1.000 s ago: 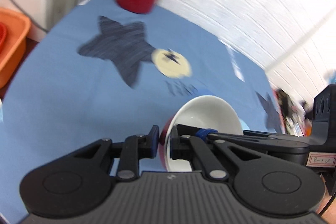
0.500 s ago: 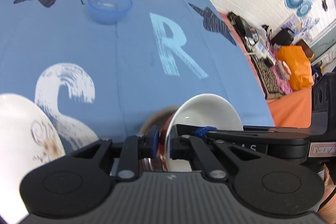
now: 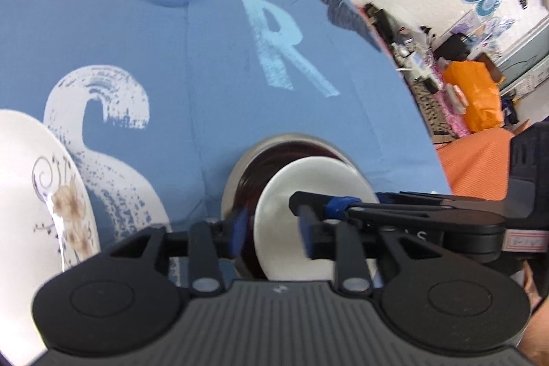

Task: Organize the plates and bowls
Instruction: 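Lower the red-and-white bowl into the steel bowl and open both grippers, then grasp the clear blue plastic bowl rim with both grippers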

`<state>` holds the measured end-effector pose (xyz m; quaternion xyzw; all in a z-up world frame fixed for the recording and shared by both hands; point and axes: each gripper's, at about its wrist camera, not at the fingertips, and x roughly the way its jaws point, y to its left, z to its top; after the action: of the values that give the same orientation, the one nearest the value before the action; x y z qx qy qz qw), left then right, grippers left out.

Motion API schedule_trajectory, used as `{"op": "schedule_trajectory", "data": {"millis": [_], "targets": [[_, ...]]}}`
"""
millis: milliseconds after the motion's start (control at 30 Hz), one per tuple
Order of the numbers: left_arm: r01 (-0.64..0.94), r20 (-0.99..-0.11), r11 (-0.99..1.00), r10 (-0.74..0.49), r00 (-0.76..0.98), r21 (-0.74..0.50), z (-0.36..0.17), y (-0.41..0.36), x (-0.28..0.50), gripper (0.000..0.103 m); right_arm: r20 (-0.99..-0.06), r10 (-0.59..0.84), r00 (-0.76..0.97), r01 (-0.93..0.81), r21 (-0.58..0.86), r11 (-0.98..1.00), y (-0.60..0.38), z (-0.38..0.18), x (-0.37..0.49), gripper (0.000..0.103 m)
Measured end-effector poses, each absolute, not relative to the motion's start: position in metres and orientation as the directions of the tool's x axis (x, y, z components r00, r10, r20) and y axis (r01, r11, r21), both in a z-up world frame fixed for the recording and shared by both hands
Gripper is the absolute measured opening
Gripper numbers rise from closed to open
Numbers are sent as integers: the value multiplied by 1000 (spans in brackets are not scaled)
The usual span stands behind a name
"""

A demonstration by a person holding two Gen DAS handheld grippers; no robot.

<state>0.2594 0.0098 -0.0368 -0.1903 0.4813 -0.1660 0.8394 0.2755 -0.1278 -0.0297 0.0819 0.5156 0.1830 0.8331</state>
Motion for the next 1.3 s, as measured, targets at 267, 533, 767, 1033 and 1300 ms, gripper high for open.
{"op": "schedule_trajectory", "data": {"millis": [267,533,767,1033,1300], "targets": [[105,-713,877,-447,540,-469,-3,34,258,54,-793,374,481,-196,319,927,-140,0,279,38],[-74,-735,902,-296,610,-425,2,124,289,54,-781,402,478,-174,365,915,-132,3,318,39],[-183,-752,881,-245,612,-436,-4,187,355,54,-795,443,414,-223,383,896,-78,-8,395,40],[-179,-732,848,-302,611,-499,-10,173,462,54,-780,451,434,-248,378,892,-26,-9,492,41],[-200,-786,880,-258,562,-431,-51,156,517,54,-831,389,398,-322,271,907,6,-37,542,43]]}}
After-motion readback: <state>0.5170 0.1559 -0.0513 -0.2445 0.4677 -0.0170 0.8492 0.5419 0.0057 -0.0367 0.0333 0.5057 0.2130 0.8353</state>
